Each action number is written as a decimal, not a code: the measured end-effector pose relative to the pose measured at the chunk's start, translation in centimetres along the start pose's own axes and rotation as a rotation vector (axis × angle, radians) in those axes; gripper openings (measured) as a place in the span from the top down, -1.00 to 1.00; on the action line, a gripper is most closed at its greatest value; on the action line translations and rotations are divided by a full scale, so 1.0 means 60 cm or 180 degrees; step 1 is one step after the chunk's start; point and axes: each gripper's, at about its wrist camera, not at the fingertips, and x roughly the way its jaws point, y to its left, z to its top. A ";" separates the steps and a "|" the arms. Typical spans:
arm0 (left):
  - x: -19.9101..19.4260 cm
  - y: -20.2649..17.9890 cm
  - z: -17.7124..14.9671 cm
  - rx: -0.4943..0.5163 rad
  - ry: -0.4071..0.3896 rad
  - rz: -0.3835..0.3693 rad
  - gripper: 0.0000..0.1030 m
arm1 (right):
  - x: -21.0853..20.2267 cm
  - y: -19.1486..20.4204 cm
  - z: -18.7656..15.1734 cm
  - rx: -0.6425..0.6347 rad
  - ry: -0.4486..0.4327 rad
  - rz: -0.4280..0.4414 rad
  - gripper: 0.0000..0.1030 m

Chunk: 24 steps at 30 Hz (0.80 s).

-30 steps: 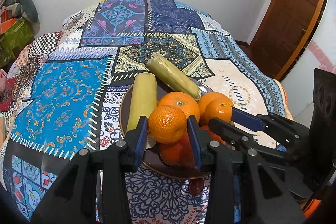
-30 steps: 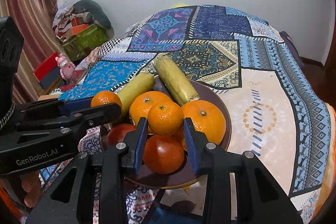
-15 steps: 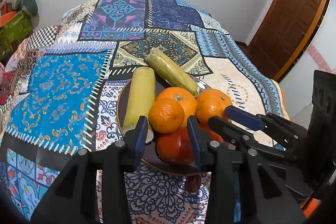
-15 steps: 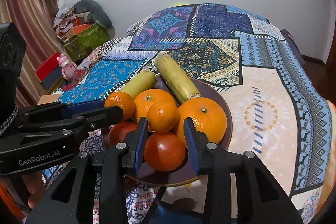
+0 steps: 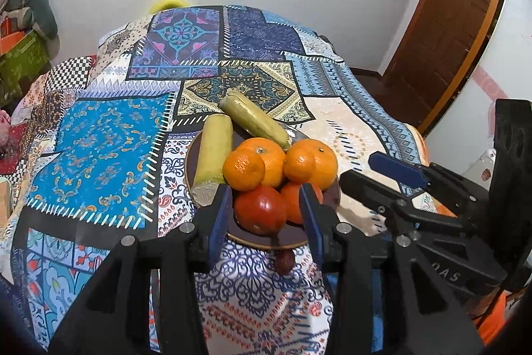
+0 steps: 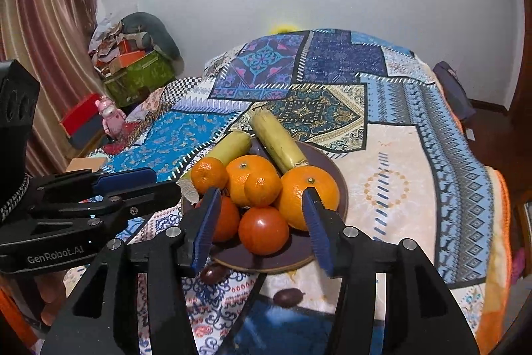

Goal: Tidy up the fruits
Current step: 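Place both mandarins on the plate beside the oranges and release, then grasp a dark plum with the right tool while the left tool grasps the other plum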

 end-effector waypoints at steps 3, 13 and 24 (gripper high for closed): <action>-0.010 -0.004 -0.009 0.0012 0.0012 0.0019 0.15 | -0.017 0.000 -0.005 -0.0026 -0.0020 -0.0039 0.02; 0.002 -0.005 -0.079 0.0062 0.0352 0.0075 0.13 | -0.033 -0.013 -0.051 -0.0063 0.0142 -0.0062 0.00; 0.056 -0.028 -0.105 0.0087 0.0612 0.0005 0.13 | 0.001 -0.039 -0.103 0.0109 0.0498 0.0019 0.00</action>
